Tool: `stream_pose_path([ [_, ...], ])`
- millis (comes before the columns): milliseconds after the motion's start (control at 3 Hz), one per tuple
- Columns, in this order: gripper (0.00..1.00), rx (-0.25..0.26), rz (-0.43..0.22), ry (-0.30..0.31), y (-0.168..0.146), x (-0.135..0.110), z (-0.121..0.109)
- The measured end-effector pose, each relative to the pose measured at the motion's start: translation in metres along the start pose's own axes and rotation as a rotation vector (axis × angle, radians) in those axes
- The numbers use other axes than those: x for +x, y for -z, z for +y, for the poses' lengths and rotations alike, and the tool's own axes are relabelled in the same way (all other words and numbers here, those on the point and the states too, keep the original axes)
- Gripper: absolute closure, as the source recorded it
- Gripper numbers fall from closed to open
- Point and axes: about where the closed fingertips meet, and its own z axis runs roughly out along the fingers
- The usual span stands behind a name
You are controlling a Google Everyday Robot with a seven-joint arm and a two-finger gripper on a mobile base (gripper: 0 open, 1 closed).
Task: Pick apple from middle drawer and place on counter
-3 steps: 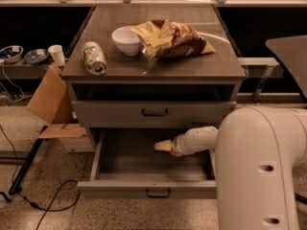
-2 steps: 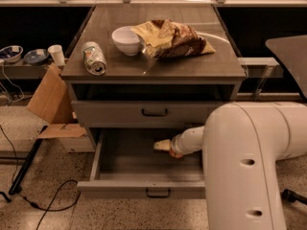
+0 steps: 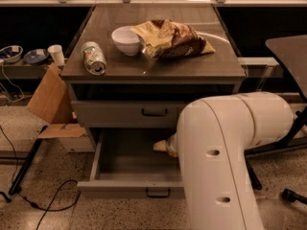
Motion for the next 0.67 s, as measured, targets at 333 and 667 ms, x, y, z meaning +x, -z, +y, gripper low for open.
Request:
stream_pose_path([
  [333, 0.4, 0.015, 0.005, -0.004, -0.0052, 0.0013, 0.0012],
  [667, 0.63, 0.028, -0.004, -0.017, -0.0027, 0.0019, -0.0006],
])
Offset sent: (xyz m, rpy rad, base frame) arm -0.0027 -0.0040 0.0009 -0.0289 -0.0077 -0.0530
